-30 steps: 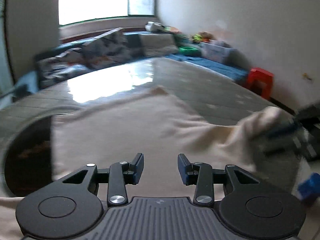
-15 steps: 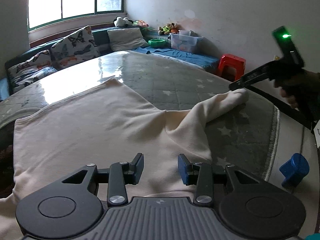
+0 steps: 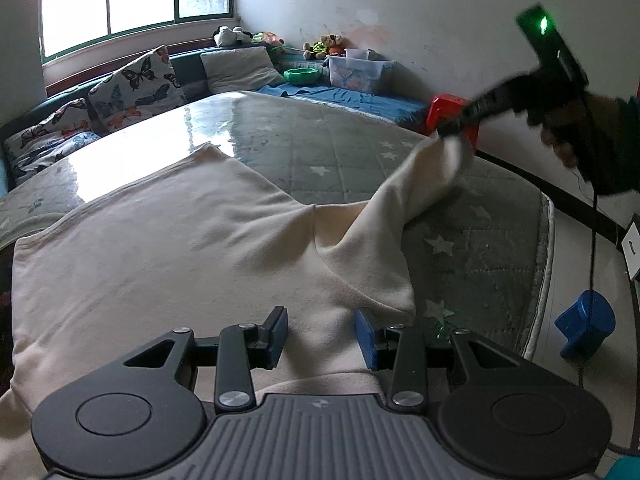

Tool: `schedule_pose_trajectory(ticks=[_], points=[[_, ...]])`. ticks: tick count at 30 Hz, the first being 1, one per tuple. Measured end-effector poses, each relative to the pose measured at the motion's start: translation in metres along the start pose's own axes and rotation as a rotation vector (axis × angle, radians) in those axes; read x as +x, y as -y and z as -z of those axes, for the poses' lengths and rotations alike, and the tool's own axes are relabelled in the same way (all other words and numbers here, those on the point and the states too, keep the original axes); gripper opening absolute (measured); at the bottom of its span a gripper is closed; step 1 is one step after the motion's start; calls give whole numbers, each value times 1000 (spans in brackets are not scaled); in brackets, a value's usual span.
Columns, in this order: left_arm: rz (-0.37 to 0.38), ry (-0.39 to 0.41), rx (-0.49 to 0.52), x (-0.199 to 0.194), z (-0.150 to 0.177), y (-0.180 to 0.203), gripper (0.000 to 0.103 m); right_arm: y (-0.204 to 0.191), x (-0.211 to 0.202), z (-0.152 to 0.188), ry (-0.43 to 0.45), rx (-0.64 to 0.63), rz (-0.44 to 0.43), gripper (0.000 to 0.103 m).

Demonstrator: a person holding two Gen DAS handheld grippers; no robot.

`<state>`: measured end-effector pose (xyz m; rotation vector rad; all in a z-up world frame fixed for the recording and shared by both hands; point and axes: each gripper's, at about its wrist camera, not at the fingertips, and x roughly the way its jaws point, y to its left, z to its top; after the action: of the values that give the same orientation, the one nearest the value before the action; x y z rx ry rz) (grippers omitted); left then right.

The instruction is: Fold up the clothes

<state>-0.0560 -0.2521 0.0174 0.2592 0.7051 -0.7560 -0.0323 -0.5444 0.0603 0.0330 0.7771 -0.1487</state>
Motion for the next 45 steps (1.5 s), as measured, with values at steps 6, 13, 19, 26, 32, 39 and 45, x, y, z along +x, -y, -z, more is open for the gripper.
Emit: schedule_pose_trajectory(ticks=[6, 13, 19, 26, 32, 39, 45], points=[[1, 7, 19, 1, 3, 3, 44, 10, -52, -6, 275, 29, -54, 4], [15, 3, 41, 2, 4, 4, 46, 46, -43, 53, 105, 99, 103, 9], [17, -2, 44, 4, 3, 2, 48, 41, -46, 60, 48, 228, -57, 10], [8, -1, 46, 5, 3, 4, 49, 2, -16, 40, -20, 240, -212, 17], [12, 5, 41, 6, 4, 3, 51, 0, 8, 32, -102, 373, -262, 22], [14, 13, 40, 5, 5, 3, 53, -6, 11, 23, -85, 403, -262, 6], [14, 16, 43, 5, 6, 5, 54, -18, -4, 10, 25, 336, -274, 2]])
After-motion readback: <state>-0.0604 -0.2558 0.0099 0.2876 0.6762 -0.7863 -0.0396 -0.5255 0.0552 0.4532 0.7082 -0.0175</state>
